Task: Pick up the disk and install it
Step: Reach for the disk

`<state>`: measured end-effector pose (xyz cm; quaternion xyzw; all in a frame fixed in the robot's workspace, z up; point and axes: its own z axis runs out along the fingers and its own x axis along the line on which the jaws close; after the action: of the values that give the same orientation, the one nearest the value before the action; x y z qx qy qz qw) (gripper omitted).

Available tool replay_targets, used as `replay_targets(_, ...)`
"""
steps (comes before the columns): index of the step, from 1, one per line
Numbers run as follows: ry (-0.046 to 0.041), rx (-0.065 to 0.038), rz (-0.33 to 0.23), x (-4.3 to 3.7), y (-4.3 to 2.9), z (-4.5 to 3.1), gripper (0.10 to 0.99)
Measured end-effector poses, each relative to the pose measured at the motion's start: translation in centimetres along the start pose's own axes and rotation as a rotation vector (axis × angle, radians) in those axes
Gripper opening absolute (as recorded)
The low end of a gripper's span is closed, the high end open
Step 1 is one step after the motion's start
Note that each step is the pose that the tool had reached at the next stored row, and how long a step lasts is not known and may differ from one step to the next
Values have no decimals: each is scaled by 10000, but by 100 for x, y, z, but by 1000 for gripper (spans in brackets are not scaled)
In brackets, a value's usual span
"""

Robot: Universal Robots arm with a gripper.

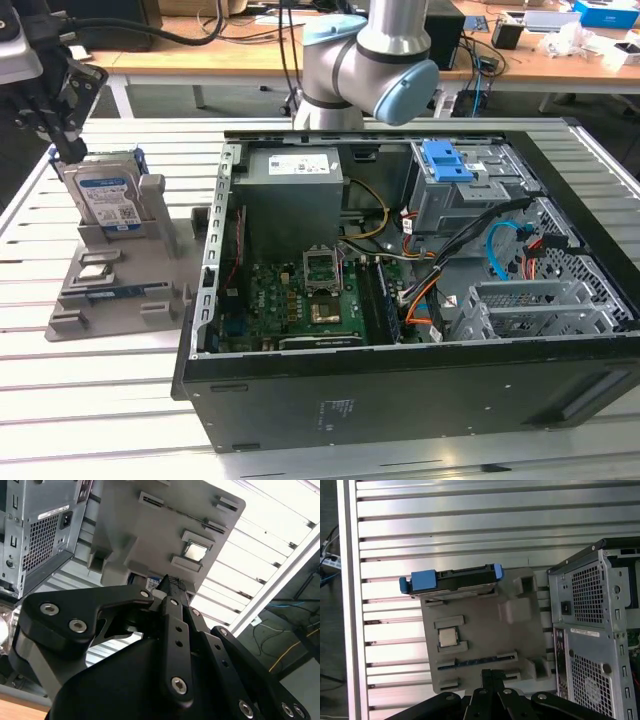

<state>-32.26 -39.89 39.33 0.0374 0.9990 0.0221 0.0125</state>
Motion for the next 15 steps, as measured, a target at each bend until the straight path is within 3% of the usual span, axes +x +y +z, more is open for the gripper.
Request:
replay_targets(6, 0, 0, 0, 184, -14, -5, 106)
replay_targets(15, 0, 0, 1, 397, -29, -11, 106)
